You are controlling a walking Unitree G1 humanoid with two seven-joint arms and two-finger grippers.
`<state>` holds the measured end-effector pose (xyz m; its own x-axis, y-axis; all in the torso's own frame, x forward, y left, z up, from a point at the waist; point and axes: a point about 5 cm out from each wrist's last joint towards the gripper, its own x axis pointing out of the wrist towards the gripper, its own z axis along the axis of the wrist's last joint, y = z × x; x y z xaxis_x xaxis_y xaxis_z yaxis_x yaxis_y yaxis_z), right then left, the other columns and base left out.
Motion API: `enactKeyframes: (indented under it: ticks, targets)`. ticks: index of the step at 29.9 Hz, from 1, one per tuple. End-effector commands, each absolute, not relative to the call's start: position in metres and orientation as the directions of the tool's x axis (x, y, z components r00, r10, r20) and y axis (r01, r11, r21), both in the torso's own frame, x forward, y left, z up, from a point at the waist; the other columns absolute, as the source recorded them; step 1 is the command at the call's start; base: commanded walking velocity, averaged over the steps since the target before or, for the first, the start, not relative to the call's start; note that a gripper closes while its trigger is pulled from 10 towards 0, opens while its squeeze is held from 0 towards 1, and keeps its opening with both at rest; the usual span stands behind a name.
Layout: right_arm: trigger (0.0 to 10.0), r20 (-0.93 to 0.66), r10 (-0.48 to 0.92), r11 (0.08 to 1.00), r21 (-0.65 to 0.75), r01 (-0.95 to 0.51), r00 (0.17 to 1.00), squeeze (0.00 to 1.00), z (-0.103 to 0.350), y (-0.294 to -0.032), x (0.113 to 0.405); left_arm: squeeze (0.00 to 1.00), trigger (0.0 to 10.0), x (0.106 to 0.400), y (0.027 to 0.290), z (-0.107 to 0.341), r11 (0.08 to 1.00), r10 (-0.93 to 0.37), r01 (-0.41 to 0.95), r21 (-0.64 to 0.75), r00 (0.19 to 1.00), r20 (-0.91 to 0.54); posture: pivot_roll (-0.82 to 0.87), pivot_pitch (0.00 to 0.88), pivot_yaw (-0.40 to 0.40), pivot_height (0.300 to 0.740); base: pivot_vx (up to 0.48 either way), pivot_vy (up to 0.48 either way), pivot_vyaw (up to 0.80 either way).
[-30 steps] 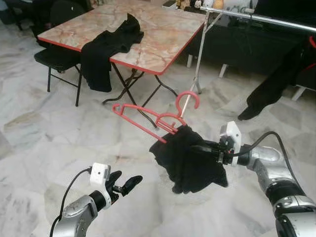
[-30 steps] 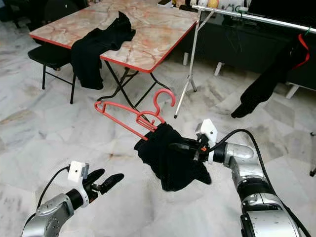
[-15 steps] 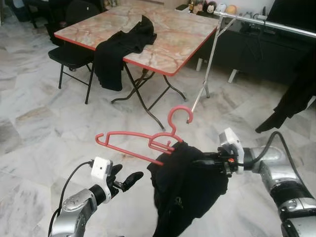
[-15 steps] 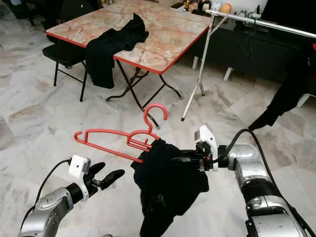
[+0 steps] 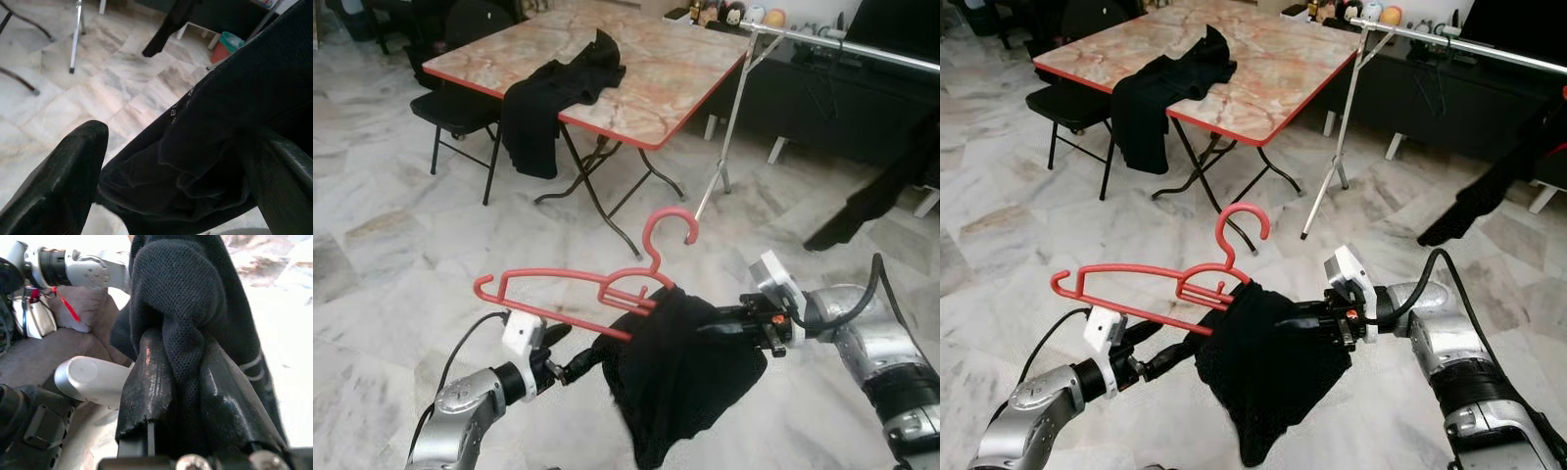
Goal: Hang hanger
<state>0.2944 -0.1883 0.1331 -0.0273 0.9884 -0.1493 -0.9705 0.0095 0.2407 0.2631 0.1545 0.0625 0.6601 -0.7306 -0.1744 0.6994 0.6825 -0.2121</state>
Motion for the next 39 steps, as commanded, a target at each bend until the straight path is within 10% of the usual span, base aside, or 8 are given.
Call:
enactKeyframes:
  ticks: [1, 15, 30, 39]
  targets:
    - [10.0, -0.136, 0.989, -0.031, 0.220, -0.975, -0.062, 0.00, 0.140, -0.186, 0.292, 0.00, 10.0, 0.265, 0.152, 0.065, 0.662, -0.749, 0.723, -0.199, 0.639, -0.175, -0.03, 0.065, -0.040, 0.740, 0.000, 0.000, 0.00]
    - [10.0, -0.134, 0.981, -0.110, 0.230, -0.967, -0.144, 0.00, 0.156, -0.185, 0.283, 0.00, 10.0, 0.277, 0.161, 0.060, 0.745, -0.663, 0.663, -0.075, 0.722, -0.198, -0.04, 0.081, -0.043, 0.740, 0.000, 0.000, 0.00]
    - [10.0, -0.185, 0.970, -0.113, 0.243, -0.963, -0.161, 0.00, 0.157, -0.190, 0.283, 0.00, 10.0, 0.240, 0.167, 0.052, 0.495, -0.868, 0.823, -0.280, 0.451, -0.208, -0.04, 0.086, -0.043, 0.740, 0.000, 0.000, 0.00]
    - [10.0, -0.185, 0.965, -0.136, 0.250, -0.959, -0.185, 0.00, 0.156, -0.185, 0.282, 0.00, 10.0, 0.244, 0.162, 0.054, 0.513, -0.858, 0.816, -0.267, 0.481, -0.179, -0.04, 0.092, -0.047, 0.740, 0.000, 0.000, 0.00]
